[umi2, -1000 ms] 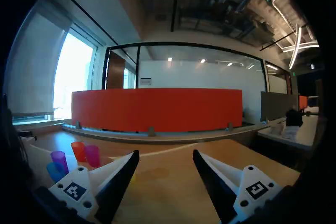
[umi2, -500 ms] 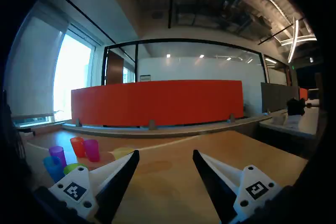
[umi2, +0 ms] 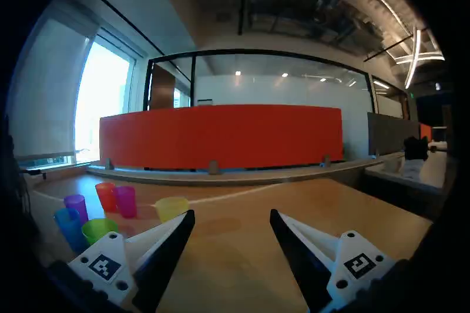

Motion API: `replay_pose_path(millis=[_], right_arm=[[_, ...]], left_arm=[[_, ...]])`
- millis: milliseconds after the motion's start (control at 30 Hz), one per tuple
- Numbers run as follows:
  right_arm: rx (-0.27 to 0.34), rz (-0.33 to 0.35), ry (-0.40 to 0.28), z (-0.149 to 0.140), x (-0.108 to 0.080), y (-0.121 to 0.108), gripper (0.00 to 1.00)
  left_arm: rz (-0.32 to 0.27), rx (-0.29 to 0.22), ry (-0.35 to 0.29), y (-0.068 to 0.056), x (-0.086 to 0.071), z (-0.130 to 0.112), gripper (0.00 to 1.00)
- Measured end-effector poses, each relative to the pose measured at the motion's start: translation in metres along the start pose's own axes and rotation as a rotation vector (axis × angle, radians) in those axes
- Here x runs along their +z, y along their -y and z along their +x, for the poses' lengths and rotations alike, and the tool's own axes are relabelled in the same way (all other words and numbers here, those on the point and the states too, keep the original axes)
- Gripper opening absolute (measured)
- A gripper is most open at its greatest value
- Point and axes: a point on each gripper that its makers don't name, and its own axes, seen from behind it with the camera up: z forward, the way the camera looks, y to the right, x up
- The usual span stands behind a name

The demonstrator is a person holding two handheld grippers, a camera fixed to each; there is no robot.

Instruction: Pour water

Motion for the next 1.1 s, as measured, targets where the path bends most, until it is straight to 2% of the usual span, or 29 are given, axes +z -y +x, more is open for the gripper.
replay_pose_path(millis=[500, 1100], right_arm=[[-0.026, -0.009, -0.008, 0.0005, -0.0037, -0.0002, 0.99], [-0.025, -0.01, -0.005, 0.0012, -0.0036, -0.0007, 0.99]], left_arm=[[0.0, 0.0, 0.0, 0.0001, 0.0001, 0.0, 1.0], [0.0, 0.0, 0.0, 0.0001, 0.0004, 0.0003, 1.0]])
